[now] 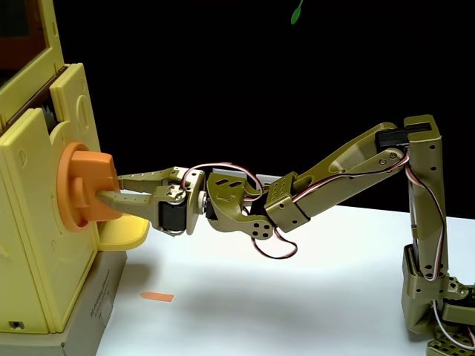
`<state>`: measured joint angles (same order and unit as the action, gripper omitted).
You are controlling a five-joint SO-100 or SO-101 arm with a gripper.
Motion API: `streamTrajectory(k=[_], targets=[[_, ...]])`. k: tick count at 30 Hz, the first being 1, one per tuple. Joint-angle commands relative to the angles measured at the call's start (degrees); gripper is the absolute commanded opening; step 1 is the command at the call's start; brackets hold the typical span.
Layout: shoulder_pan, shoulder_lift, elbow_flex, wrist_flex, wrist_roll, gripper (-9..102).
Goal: Turn the button of vending machine.
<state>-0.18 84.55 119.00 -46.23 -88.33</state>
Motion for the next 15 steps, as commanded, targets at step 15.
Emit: streamTrajectory(k=[15], targets=[[-1.5,0.9,-1.7,-1.7,2.3,-1]])
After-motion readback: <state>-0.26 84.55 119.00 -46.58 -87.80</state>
